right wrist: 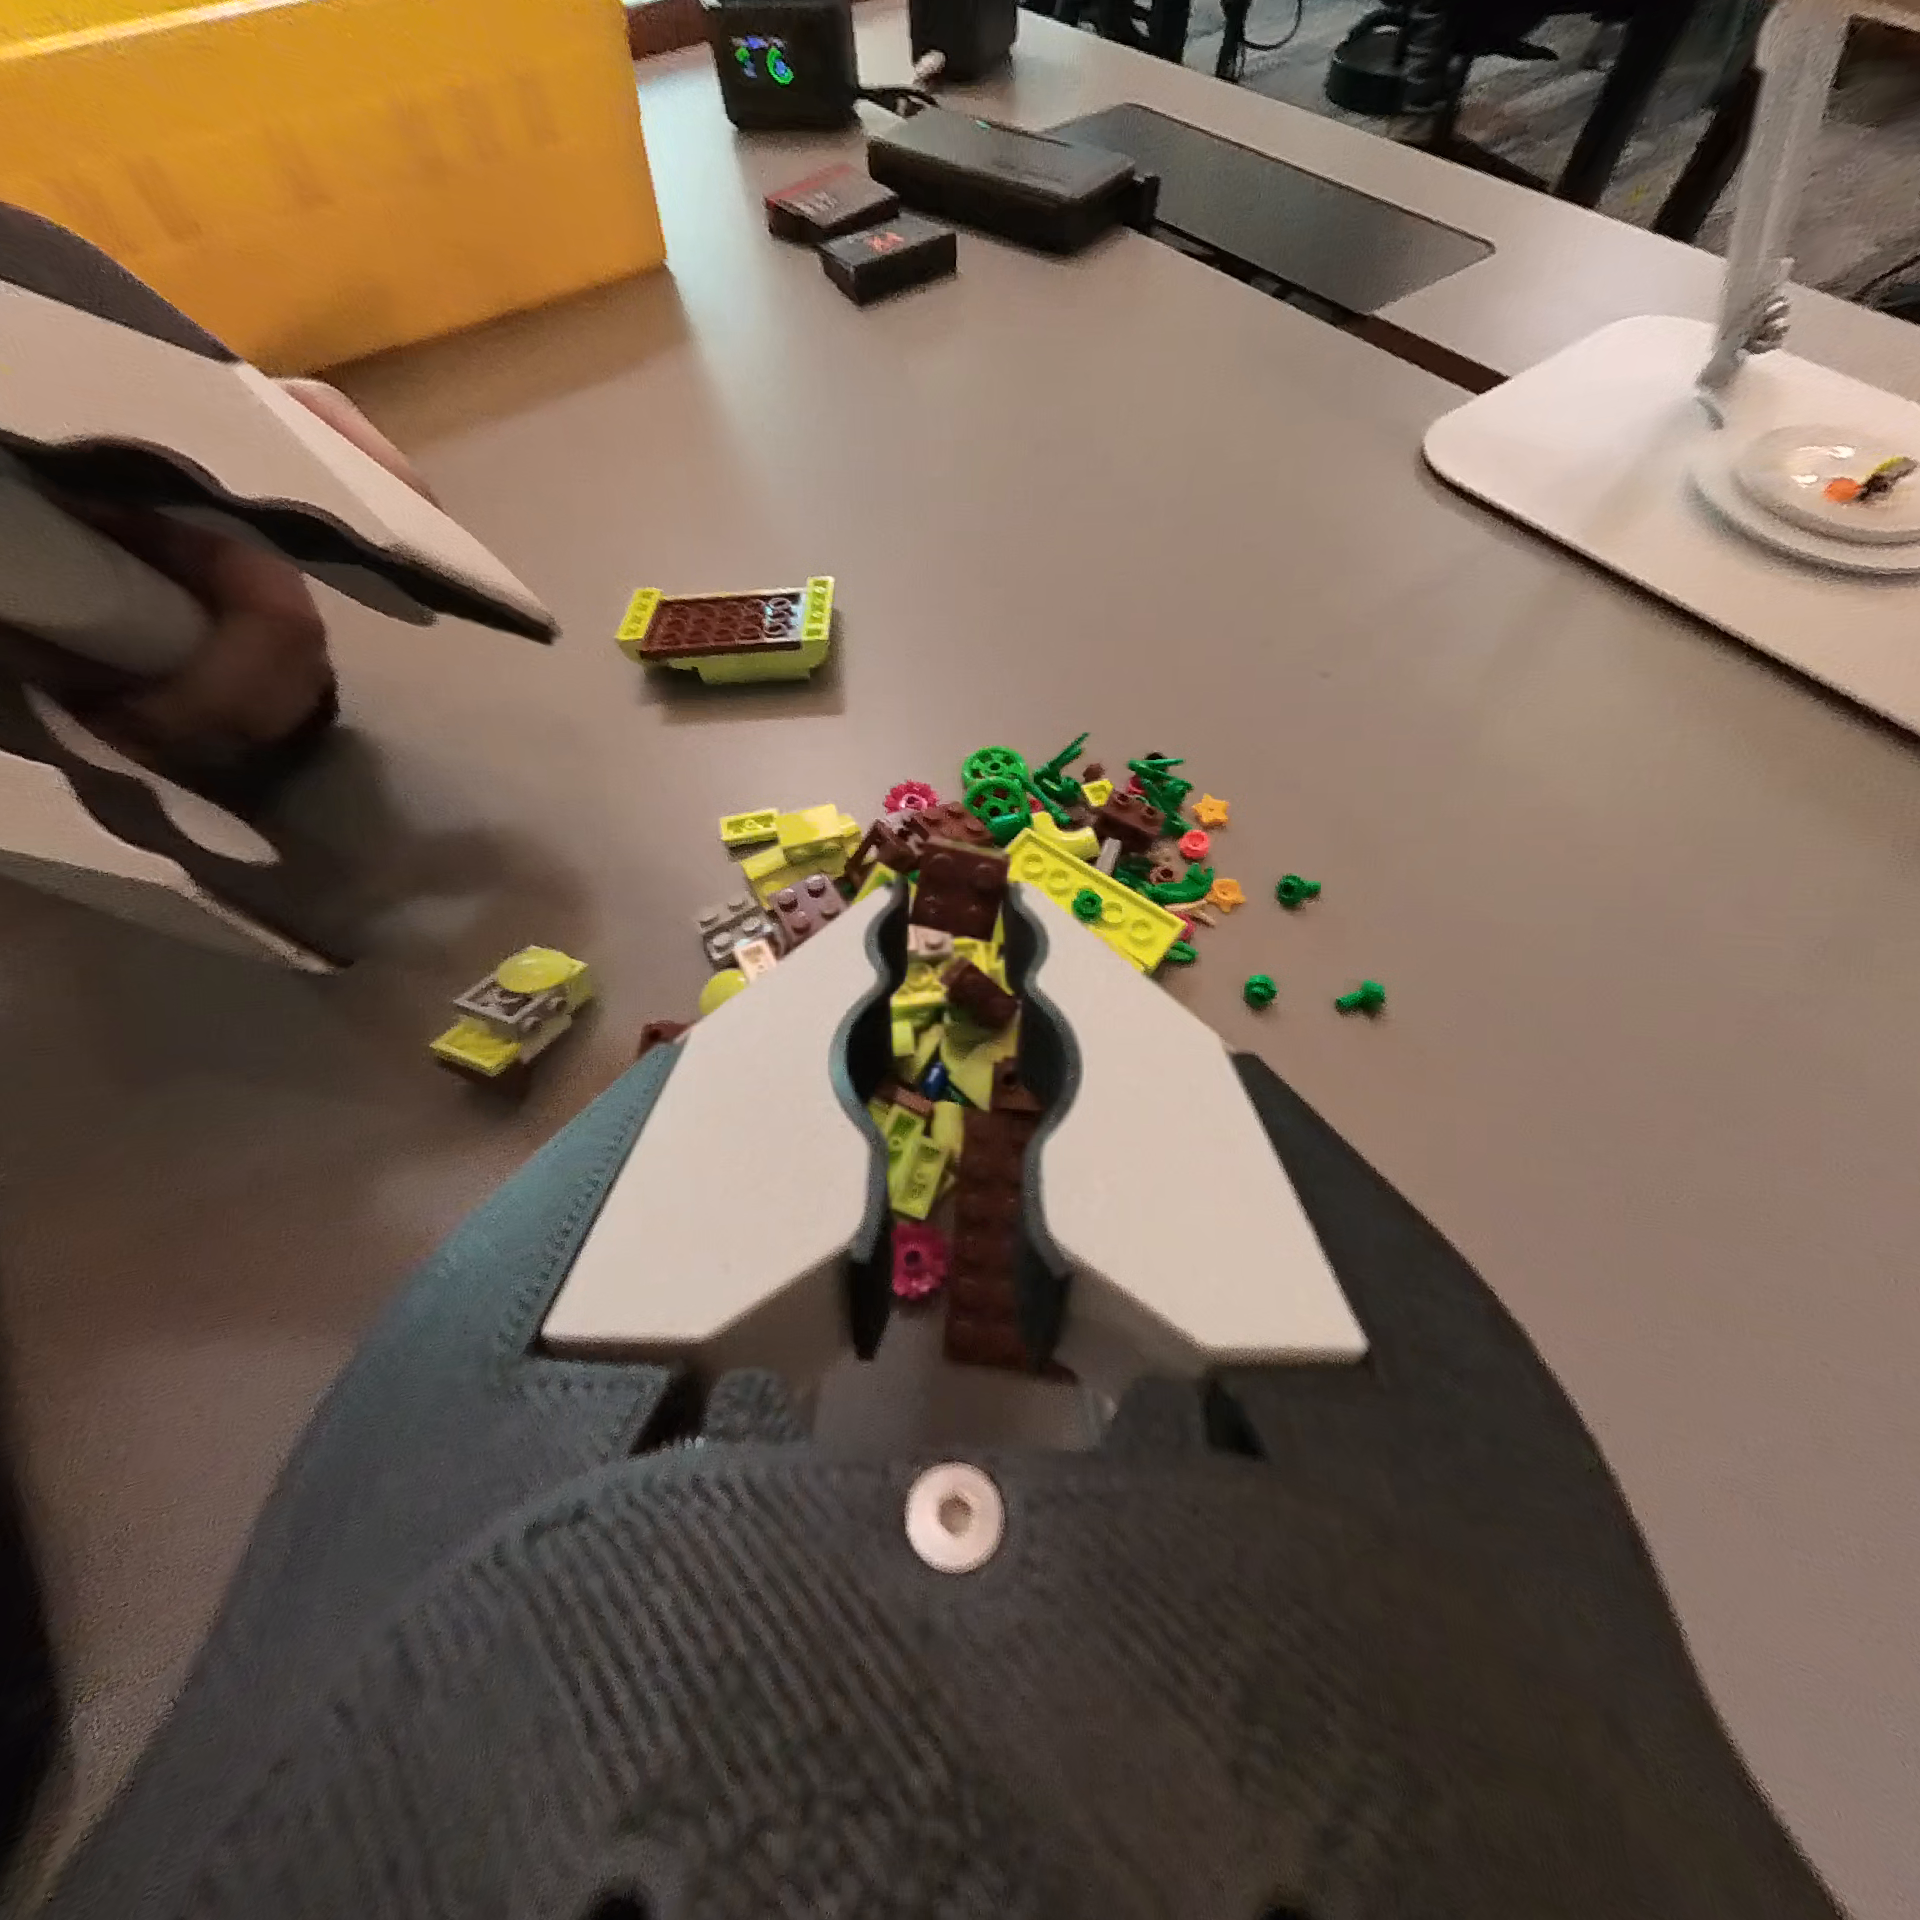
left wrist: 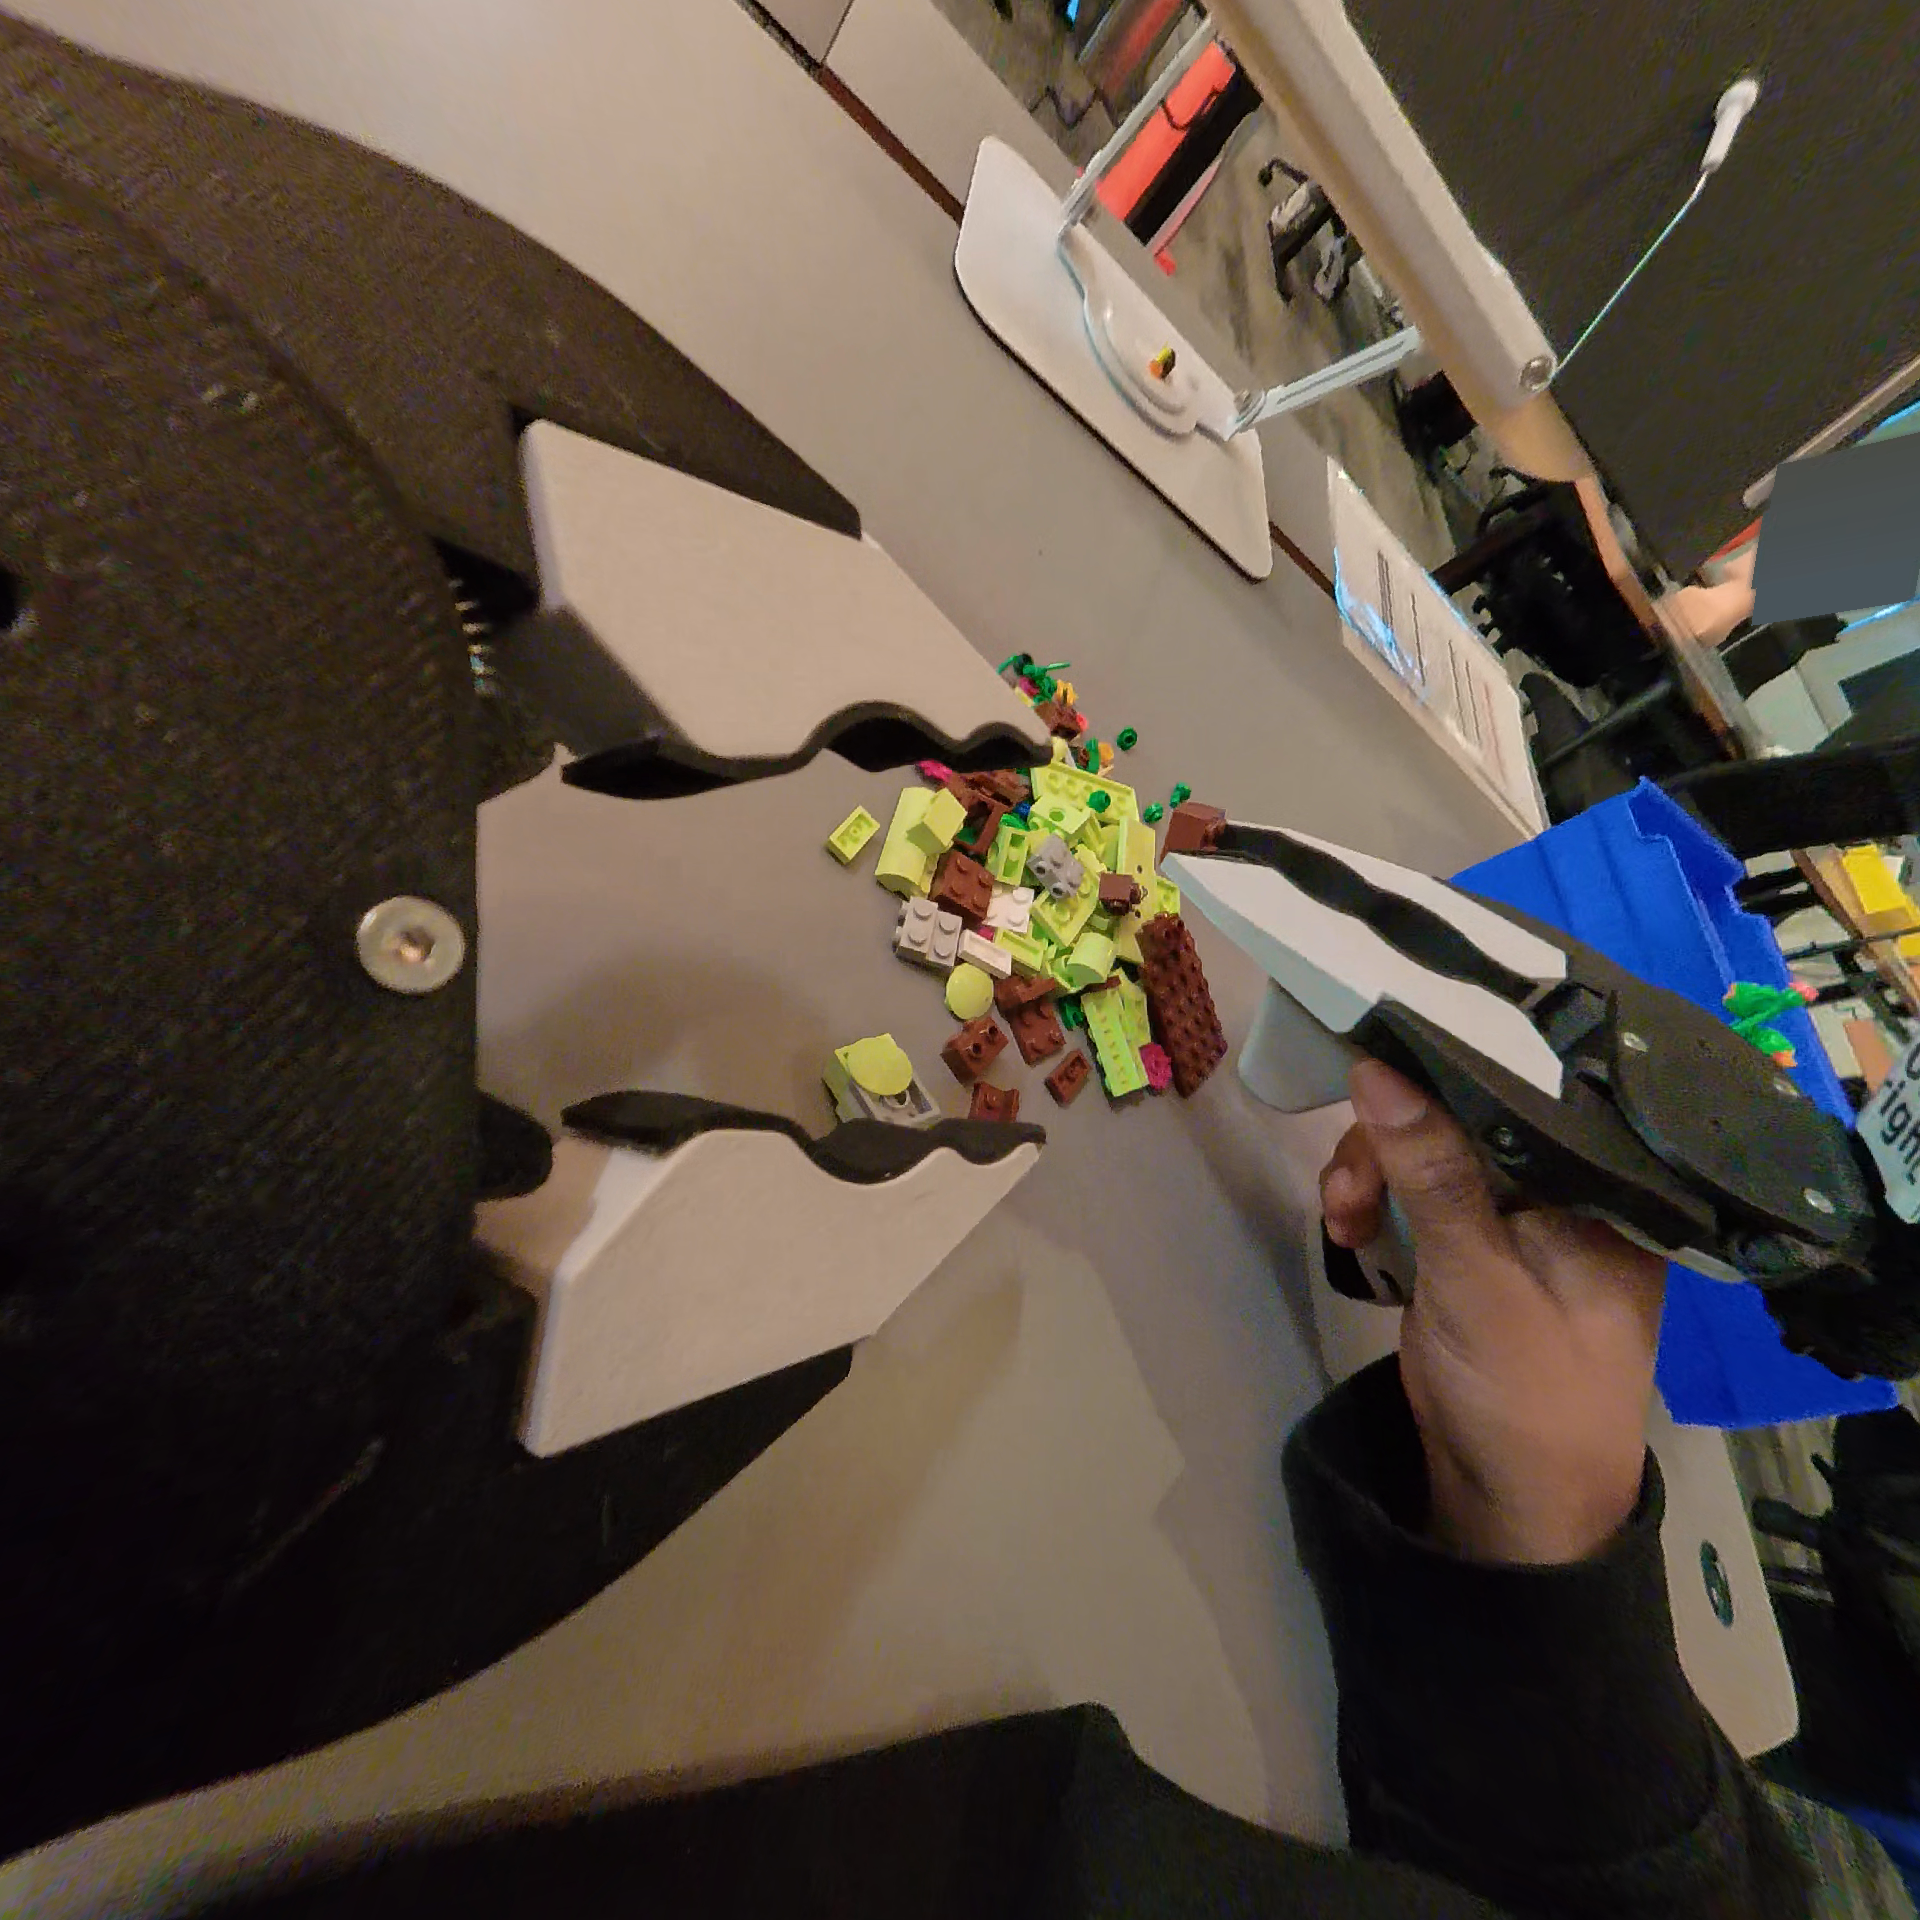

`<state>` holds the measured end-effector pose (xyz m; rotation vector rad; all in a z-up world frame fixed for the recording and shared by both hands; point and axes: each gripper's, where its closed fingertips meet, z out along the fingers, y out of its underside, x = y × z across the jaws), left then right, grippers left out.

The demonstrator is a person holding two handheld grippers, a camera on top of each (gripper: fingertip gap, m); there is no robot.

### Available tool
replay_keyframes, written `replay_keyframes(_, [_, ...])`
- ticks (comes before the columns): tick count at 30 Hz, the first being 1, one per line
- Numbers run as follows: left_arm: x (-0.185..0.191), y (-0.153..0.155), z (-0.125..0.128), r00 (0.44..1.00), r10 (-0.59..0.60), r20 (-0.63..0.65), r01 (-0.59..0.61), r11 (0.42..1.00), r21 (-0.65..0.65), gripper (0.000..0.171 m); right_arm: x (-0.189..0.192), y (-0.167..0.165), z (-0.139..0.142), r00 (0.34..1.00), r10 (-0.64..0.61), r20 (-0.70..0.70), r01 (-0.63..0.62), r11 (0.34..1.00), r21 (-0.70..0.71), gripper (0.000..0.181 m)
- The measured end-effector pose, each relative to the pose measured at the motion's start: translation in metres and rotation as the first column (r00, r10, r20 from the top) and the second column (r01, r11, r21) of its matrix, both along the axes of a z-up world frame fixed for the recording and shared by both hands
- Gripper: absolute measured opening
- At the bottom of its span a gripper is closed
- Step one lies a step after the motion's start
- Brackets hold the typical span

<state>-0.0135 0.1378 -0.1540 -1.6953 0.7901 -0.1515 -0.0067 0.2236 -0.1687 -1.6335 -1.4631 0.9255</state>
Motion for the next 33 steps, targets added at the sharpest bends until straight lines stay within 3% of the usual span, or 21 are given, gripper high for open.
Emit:
replay_keyframes(7, [-0.001, -0.007, -0.011, 0.998, -0.058, -0.008, 0.057, 0.993, -0.100, 0.064, 0.001, 0.007, 0.001, 1.000, -0.027, -0.008, 0.027, 0.999, 0.030, 0.032])
replay_keyframes(9, [-0.003, -0.007, -0.013, 0.998, -0.055, -0.011, 0.053, 0.993, -0.109, 0.062, -0.001, -0.006, 0.010, 0.998, 0.047, -0.052, -0.045, 0.998, 0.035, 0.032])
replay_keyframes(13, [-0.005, -0.007, -0.012, 0.998, -0.056, 0.012, 0.057, 0.990, -0.127, 0.060, -0.005, -0.062, 0.012, 0.946, 0.319, -0.061, -0.320, 0.947, -0.013, 0.027])
replay_keyframes(19, [-0.014, -0.004, -0.008, 0.995, -0.028, 0.100, 0.044, 0.986, -0.163, 0.058, 0.002, -0.112, -0.032, 0.839, 0.523, 0.153, -0.519, 0.852, -0.066, 0.043])
replay_keyframes(26, [-0.015, -0.005, -0.006, 0.987, -0.042, 0.158, 0.073, 0.979, -0.193, 0.059, -0.003, -0.113, -0.048, 0.836, 0.485, 0.258, -0.509, 0.860, 0.031, 0.037])
replay_keyframes(29, [-0.008, -0.011, -0.009, 0.983, -0.084, 0.161, 0.119, 0.968, -0.223, 0.060, -0.005, -0.117, -0.040, 0.845, 0.498, 0.196, -0.505, 0.863, -0.015, 0.029])
replay_keyframes(33, [0.007, -0.024, -0.012, 0.961, -0.167, 0.221, 0.229, 0.928, -0.294, 0.063, -0.005, -0.123, -0.015, 0.847, 0.531, 0.027, -0.517, 0.834, -0.192, 0.029])
